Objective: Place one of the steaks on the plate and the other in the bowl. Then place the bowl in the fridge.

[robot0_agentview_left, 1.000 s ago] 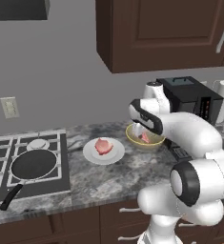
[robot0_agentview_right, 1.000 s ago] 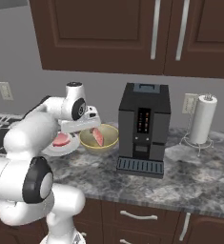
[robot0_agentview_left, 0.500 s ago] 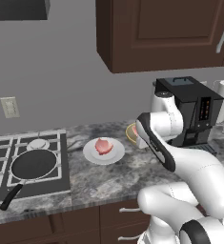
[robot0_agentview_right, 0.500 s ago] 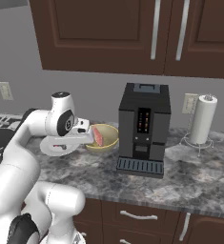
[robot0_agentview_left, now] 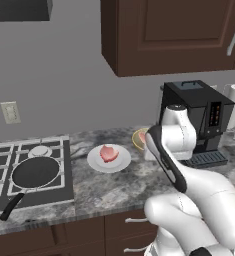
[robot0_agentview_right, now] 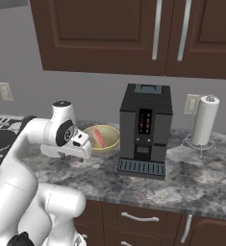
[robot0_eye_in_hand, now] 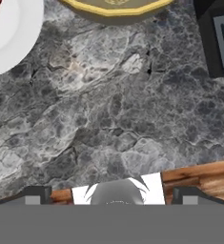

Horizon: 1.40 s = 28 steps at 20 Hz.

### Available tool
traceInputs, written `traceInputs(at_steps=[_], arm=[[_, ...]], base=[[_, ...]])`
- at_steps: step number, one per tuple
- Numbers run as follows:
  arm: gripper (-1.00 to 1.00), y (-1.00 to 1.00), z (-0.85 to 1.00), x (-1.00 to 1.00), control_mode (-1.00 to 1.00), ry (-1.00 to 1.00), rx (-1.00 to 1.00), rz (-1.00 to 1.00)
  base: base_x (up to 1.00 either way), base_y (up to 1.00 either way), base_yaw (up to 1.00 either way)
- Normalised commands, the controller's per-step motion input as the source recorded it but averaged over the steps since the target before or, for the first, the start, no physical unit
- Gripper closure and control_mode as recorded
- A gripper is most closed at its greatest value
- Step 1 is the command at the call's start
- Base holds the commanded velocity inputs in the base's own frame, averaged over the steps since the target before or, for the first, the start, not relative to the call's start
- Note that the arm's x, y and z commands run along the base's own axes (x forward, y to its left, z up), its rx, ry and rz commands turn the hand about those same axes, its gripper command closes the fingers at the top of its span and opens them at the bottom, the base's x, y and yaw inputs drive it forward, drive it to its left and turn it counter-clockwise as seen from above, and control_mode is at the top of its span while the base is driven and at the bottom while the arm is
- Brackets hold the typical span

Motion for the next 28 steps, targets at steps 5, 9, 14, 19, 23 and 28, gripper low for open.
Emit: traceInputs(at_steps=[5,9,14,19,23,28], arm=[[-1.0,0.03,0.03,-0.38,-1.0,-0.02,-0.09,0.0],[-1.0,0.0,0.0,0.0,-1.0,0.0,0.0,0.0],[-1.0,0.0,0.0,-0.01,1.0,0.0,0.0,0.0],[-1.0,0.0,0.0,0.0,1.0,0.0,0.0,0.0],[-1.0,0.0,0.0,0.0,1.0,0.0,0.0,0.0],[-1.0,0.0,0.0,0.0,1.0,0.0,0.0,0.0]], base=[[0.0,0.0,0.0],[0.0,0.0,0.0],[-0.12,0.0,0.01],[-0.5,0.22,0.2],[-0.02,0.14,0.74],[-0.22,0.42,0.92]])
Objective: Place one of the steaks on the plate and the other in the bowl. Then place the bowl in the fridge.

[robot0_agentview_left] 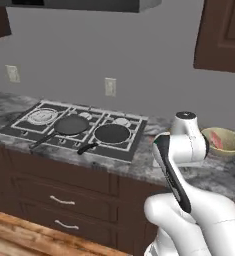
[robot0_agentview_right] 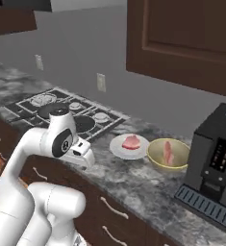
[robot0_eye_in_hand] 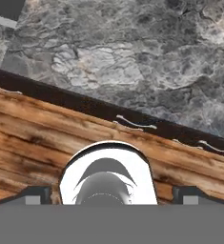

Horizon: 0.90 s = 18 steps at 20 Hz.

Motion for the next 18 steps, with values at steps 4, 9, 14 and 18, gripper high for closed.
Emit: traceInputs(at_steps=[4,9,14,18], arm=[[-1.0,0.0,0.0,0.0,1.0,0.0,0.0,0.0],[-1.0,0.0,0.0,0.0,1.0,0.0,0.0,0.0],[-1.0,0.0,0.0,0.0,1.0,0.0,0.0,0.0],[-1.0,0.0,0.0,0.0,1.0,0.0,0.0,0.0]], base=[[-0.17,0.56,0.97],[-0.03,0.52,0.9],[0.0,0.58,0.81],[0.0,0.53,0.8]])
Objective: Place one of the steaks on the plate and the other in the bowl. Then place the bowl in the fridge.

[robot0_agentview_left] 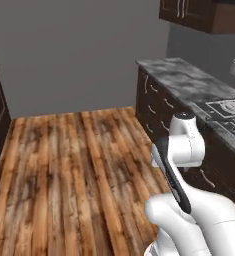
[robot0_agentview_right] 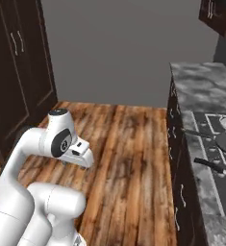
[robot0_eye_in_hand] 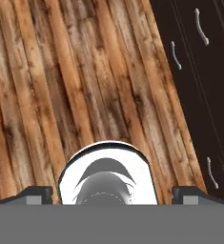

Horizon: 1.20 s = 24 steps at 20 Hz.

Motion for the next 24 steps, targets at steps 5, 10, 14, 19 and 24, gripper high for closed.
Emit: traceInputs(at_steps=[5,10,14,19,24], arm=[[-1.0,0.0,0.0,0.0,1.0,0.0,0.0,0.0],[-1.0,0.0,0.0,0.0,1.0,0.0,0.0,0.0],[-1.0,0.0,0.0,0.0,1.0,0.0,0.0,0.0],[-1.0,0.0,0.0,0.0,1.0,0.0,0.0,0.0],[-1.0,0.0,0.0,0.0,1.0,0.0,0.0,0.0]], base=[[0.12,0.34,0.83],[0.04,0.51,0.83],[0.0,0.26,0.78],[-0.07,0.3,0.75],[0.03,0.72,0.69]])
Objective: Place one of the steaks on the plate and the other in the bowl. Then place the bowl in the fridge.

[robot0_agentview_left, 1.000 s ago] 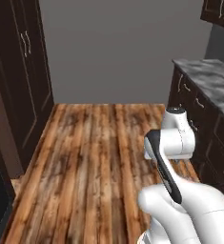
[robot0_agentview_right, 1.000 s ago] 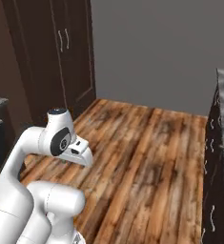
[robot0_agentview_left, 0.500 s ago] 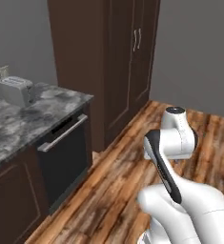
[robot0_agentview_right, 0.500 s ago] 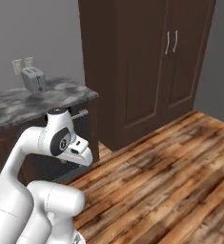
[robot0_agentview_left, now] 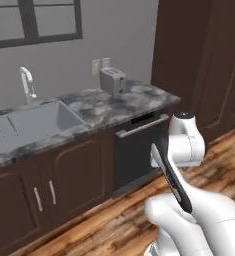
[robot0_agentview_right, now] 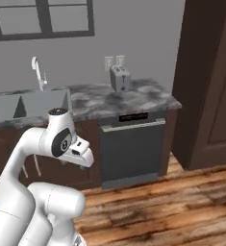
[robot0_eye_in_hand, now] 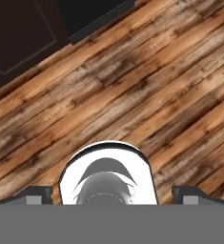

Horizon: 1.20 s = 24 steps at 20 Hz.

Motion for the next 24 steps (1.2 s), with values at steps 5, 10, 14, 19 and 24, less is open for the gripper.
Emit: traceInputs(at_steps=[5,10,14,19,24], arm=[[-1.0,0.0,0.0,0.0,1.0,0.0,0.0,0.0],[-1.0,0.0,0.0,0.0,1.0,0.0,0.0,0.0],[-1.0,0.0,0.0,0.0,1.0,0.0,0.0,0.0],[-1.0,0.0,0.0,0.0,1.0,0.0,0.0,0.0],[-1.0,0.0,0.0,0.0,1.0,0.0,0.0,0.0]], base=[[0.0,0.75,0.76],[0.19,0.53,0.67],[0.28,0.43,0.5],[0.47,0.88,0.45],[0.51,1.0,0.51]])
